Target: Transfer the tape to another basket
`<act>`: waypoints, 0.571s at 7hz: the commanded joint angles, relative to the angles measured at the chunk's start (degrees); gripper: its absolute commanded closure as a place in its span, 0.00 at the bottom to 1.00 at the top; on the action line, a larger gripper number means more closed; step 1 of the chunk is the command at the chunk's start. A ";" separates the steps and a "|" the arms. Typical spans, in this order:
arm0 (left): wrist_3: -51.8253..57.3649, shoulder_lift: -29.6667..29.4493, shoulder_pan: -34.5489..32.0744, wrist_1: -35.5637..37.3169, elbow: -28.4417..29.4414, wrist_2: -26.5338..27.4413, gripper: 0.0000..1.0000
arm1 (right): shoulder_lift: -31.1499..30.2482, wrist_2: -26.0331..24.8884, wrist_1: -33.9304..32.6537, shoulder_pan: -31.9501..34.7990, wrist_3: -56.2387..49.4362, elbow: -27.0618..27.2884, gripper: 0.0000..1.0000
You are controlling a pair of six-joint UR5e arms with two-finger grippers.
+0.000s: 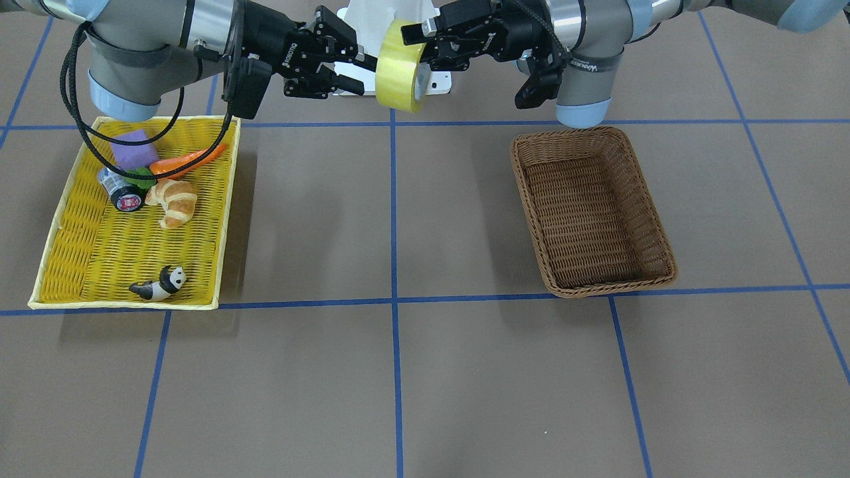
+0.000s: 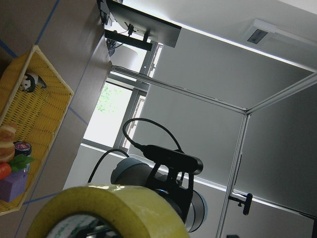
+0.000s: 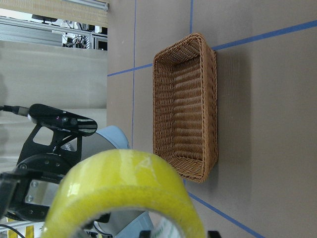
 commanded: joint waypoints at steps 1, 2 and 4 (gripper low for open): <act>0.01 0.46 0.01 -0.09 -0.78 -0.31 1.00 | -0.29 -0.50 0.00 0.06 0.36 0.22 0.00; -0.16 0.55 0.00 -0.09 -0.87 -0.31 1.00 | -0.82 -0.24 0.09 0.23 0.36 0.48 0.00; -0.25 2.12 -0.08 0.00 -1.31 -0.75 1.00 | -3.87 0.99 3.40 1.45 0.18 0.57 0.00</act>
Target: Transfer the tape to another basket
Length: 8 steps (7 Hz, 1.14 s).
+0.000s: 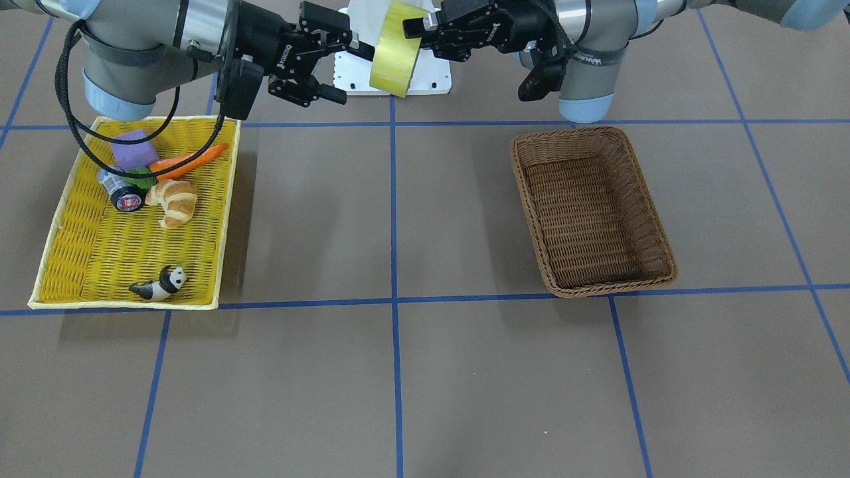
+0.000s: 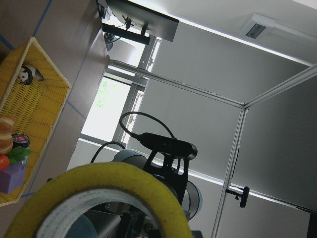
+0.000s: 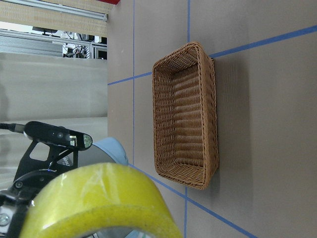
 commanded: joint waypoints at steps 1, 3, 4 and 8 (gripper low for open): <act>0.60 2.29 -0.67 0.55 -0.40 -0.26 1.00 | -5.00 4.45 4.84 4.15 -0.56 -0.24 0.00; 3.22 2.74 -7.84 11.97 -0.31 -4.26 1.00 | -6.43 13.68 3.90 16.59 -4.23 -3.47 0.00; 7.50 2.57 -12.59 19.90 -0.49 -11.61 1.00 | -7.74 14.67 3.47 22.31 -11.65 -6.63 0.00; 31.84 7.02 -27.21 43.34 -3.04 -30.66 1.00 | -11.36 8.74 -24.06 37.73 -61.88 -12.90 0.00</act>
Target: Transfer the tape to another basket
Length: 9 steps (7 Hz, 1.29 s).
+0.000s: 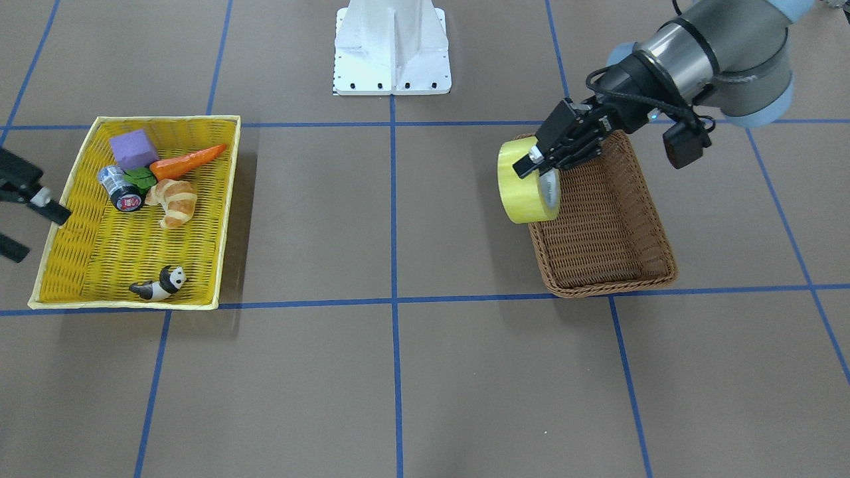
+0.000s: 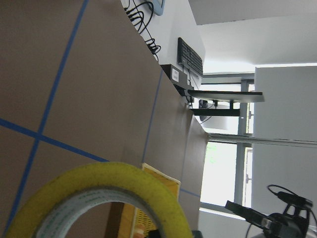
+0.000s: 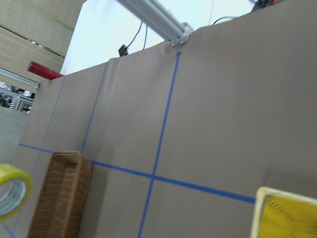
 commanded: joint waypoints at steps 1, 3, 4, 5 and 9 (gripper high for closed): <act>13.64 5.37 -2.71 5.50 -1.06 -2.69 1.00 | -1.77 -6.38 -16.84 3.80 -28.06 -0.30 0.00; 27.01 9.25 -2.45 19.94 -7.61 -2.08 1.00 | -5.46 -7.91 -25.39 4.77 -38.46 0.05 0.00; 31.33 11.27 -1.83 24.98 -10.17 -0.51 1.00 | -6.00 -7.04 -30.13 5.56 -41.96 0.22 0.00; 32.51 13.64 2.35 25.29 -10.37 5.77 1.00 | -6.00 -6.60 -39.14 5.91 -49.39 0.31 0.00; 32.52 14.81 16.10 33.97 -10.46 21.39 1.00 | -5.12 -9.83 -67.21 6.28 -63.17 3.11 0.00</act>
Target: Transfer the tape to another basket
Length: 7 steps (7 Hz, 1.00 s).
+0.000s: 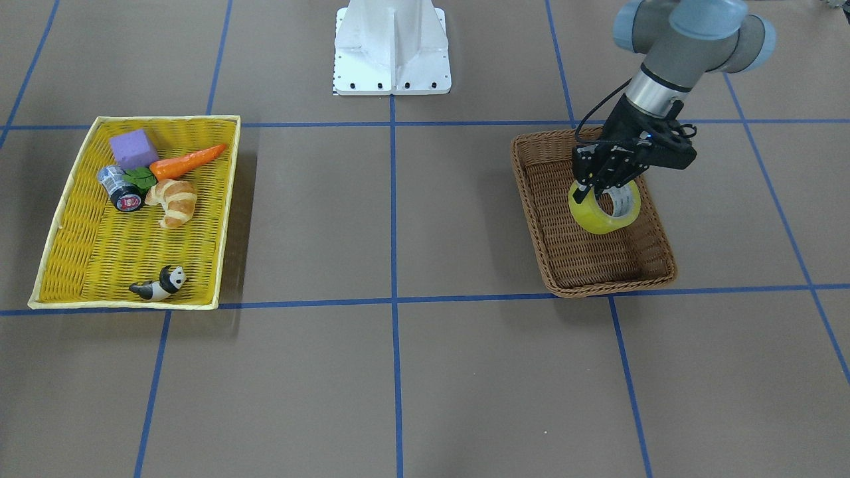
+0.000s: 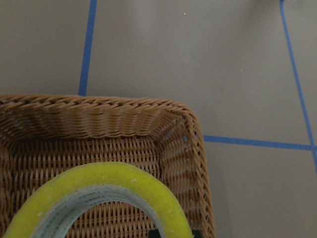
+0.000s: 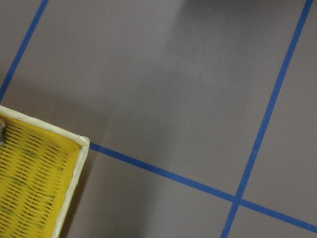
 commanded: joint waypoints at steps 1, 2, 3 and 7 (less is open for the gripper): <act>0.12 -0.23 2.41 4.87 0.09 2.30 0.02 | -0.01 -1.90 -8.25 -0.78 -2.39 2.97 0.00; 0.12 0.20 2.33 4.89 -0.09 2.30 0.02 | -1.49 -1.91 -8.17 -0.78 -3.19 2.98 0.00; 0.12 0.21 2.32 4.89 -0.26 2.30 0.02 | -2.11 -1.73 -7.82 -0.61 -3.20 2.98 0.00; 17.58 11.42 -6.77 7.43 -5.89 0.99 0.02 | -2.12 -1.21 -7.56 1.57 -2.94 2.54 0.00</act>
